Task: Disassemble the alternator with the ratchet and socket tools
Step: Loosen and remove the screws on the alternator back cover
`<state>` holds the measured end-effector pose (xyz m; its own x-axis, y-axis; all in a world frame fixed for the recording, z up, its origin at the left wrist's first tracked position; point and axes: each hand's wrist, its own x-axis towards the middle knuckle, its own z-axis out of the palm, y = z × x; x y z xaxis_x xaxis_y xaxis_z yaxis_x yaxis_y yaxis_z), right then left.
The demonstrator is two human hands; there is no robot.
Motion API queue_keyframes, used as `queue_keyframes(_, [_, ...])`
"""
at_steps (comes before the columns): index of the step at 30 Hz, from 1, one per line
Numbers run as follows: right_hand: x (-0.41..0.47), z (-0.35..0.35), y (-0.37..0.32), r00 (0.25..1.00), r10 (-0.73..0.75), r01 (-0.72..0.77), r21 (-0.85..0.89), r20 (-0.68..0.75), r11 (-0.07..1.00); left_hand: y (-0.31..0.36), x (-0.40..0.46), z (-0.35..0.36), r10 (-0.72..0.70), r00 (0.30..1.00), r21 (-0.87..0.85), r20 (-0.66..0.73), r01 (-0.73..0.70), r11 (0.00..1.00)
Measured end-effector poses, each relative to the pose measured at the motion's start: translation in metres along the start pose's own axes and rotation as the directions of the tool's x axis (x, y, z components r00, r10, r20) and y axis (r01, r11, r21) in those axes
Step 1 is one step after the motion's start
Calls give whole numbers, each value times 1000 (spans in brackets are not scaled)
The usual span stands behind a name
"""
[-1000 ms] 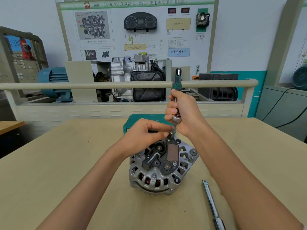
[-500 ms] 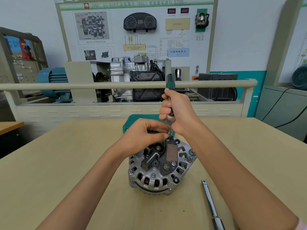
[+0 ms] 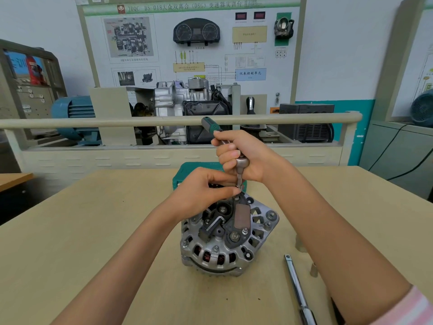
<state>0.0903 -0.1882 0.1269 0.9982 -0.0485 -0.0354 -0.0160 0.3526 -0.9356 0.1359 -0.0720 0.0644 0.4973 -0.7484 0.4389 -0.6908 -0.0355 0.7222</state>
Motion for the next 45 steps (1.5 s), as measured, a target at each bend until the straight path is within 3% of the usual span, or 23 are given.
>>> queue_keyframes(7, [2,-8,0,1000,11,-8,132,-23,991,1,3,2,-35,999,23,-18,35,999])
queue_keyframes(12, [-1,-8,5,998,-53,53,25,-33,998,4,5,3,-35,999,61,9,34,998])
queue_keyframes(19, [-8,-13,5,992,-15,19,-26,127,999,5,10,4,-64,996,79,54,60,995])
queue_keyframes(21, [-8,-10,8,995,-99,99,5,31,995,6,11,5,-55,998,94,44,51,994])
queue_keyframes(22, [-8,-8,12,978,-189,192,28,-89,981,7,11,5,-48,998,102,43,43,994])
queue_keyframes(24, [-7,-1,24,825,-389,457,80,-411,886,7,12,5,-33,998,112,46,28,993])
queue_keyframes(26, [-8,3,34,641,-436,654,151,-632,741,7,12,5,-25,999,125,42,20,992])
queue_keyframes(28, [-9,3,37,630,-405,681,220,-662,699,6,11,5,-7,999,127,38,2,992])
queue_keyframes(30, [-9,2,32,716,-358,597,259,-600,759,5,10,4,8,1000,117,26,-11,993])
queue_keyframes(32, [-7,-2,22,852,-285,413,230,-439,881,2,8,3,5,1000,97,15,-6,995])
queue_keyframes(34, [-5,-7,10,980,-125,139,83,-153,987,0,7,2,-8,1000,54,18,7,999])
queue_keyframes(35, [-4,-8,4,1000,-11,11,-29,15,1000,-1,6,2,-11,1000,38,23,10,999])
queue_keyframes(37, [-3,-8,-3,936,205,-121,-284,288,951,-1,4,1,-2,1000,11,7,2,1000])
queue_keyframes(40, [-6,-5,-4,861,299,-100,-439,412,893,-3,1,0,19,999,-31,-27,-20,999])
queue_keyframes(42, [-9,-1,4,925,160,-33,-347,344,937,-4,-1,-1,22,1000,-33,-16,-23,999])
queue_keyframes(43, [-10,4,12,971,-2,60,-240,237,969,-4,-2,-1,22,1000,-21,-10,-22,1000])
queue_keyframes(44, [-10,9,22,976,-208,214,-110,62,971,-3,-3,-2,33,999,-8,-9,-33,999])
queue_keyframes(45, [-12,12,33,904,-392,398,-2,-172,917,-2,-3,-2,52,999,4,-7,-52,999])
